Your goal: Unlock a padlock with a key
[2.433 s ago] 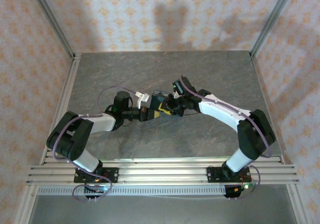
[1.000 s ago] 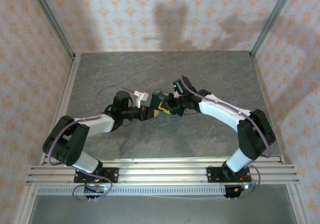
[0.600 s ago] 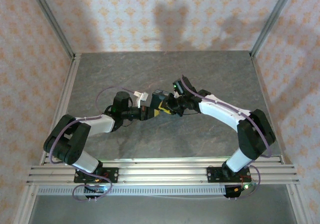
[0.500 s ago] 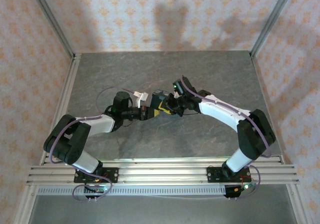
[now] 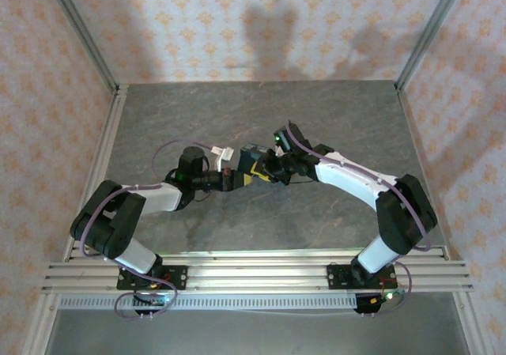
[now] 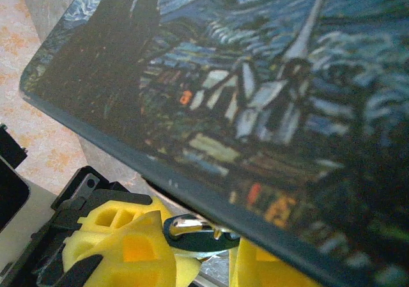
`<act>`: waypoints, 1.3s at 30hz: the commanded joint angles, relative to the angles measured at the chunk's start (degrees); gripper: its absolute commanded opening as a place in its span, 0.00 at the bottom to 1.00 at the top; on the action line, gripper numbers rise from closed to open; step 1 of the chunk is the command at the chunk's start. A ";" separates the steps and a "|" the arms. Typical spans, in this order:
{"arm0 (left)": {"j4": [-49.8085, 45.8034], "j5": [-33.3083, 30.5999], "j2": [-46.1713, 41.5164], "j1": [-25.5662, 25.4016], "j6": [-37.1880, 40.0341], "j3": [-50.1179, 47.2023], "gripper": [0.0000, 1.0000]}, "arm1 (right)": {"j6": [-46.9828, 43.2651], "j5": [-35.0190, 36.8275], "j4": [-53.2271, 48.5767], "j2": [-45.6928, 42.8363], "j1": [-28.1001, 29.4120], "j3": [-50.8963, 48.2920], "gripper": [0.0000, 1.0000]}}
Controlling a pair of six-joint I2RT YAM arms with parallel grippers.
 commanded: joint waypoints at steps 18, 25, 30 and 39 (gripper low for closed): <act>13.10 -2.54 1.18 -2.81 -8.69 2.04 0.00 | 0.90 -0.65 5.80 -0.72 1.15 -1.31 0.00; 15.29 -7.28 1.26 -4.96 -9.72 1.65 0.00 | -0.40 1.00 3.41 -0.76 1.61 -0.17 0.00; 7.32 -8.59 0.72 -5.47 -4.46 2.64 0.00 | 1.10 0.95 5.10 -1.44 1.54 -0.98 0.00; 3.16 -7.13 0.59 -1.85 1.20 -2.48 0.00 | 1.56 2.48 3.90 -5.30 -0.49 -2.31 0.00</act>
